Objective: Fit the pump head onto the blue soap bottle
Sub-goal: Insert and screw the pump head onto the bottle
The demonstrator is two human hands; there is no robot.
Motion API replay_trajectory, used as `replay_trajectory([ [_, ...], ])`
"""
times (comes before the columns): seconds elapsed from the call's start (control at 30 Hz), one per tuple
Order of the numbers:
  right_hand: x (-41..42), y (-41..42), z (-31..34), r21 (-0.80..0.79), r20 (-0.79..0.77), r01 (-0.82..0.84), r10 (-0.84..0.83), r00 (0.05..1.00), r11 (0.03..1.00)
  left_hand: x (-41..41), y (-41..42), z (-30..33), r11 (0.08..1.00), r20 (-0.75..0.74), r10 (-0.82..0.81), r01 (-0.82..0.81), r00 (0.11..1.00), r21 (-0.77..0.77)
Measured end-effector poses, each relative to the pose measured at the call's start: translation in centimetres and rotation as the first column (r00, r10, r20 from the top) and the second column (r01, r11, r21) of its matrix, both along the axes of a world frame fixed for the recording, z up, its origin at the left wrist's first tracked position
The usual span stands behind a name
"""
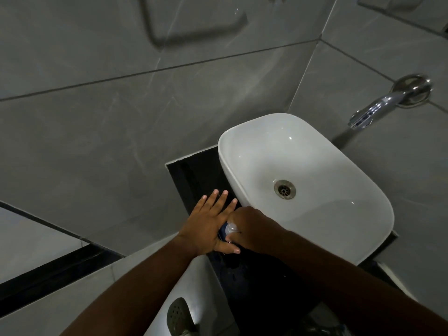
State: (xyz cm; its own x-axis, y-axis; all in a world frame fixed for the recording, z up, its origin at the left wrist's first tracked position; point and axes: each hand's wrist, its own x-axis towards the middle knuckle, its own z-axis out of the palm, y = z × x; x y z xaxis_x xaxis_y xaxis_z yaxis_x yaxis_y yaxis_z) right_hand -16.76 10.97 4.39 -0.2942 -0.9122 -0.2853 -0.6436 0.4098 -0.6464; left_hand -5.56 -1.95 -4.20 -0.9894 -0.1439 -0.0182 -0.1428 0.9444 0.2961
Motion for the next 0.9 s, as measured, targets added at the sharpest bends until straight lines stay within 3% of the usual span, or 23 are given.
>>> replay_trajectory([
  [0.17, 0.8, 0.4, -0.6, -0.030, -0.186, 0.016, -0.021, 0.982, 0.999, 0.0, 0.2, 0.0, 1.000, 0.024, 0.026, -0.025, 0.999, -0.011],
  [0.4, 1.5, 0.7, 1.4, 0.064, -0.109, 0.066, -0.059, 0.992, 0.996, 0.1, 0.1, 0.7, 0.999, 0.064, 0.031, -0.028, 0.997, -0.039],
  [0.5, 1.0, 1.3, 3.1, -0.024, -0.220, 0.031, -0.035, 0.975, 0.999, 0.2, 0.2, 0.9, 0.999, 0.081, 0.036, -0.034, 0.996, -0.031],
  [0.67, 0.1, 1.4, 4.7, 0.098, -0.473, -0.129, 0.161, 0.866, 0.987, 0.1, 0.1, 1.1, 0.998, 0.104, 0.026, -0.021, 0.994, -0.053],
  [0.8, -0.3, -0.2, 4.5, 0.137, -0.430, -0.183, 0.225, 0.874, 0.973, 0.2, 0.1, 1.1, 0.999, 0.104, 0.019, -0.014, 0.994, -0.046],
  [0.9, 0.2, -0.1, 4.1, -0.023, -0.316, -0.116, 0.103, 0.943, 0.993, 0.3, 0.0, 1.2, 0.999, 0.095, 0.021, -0.018, 0.995, -0.041],
])
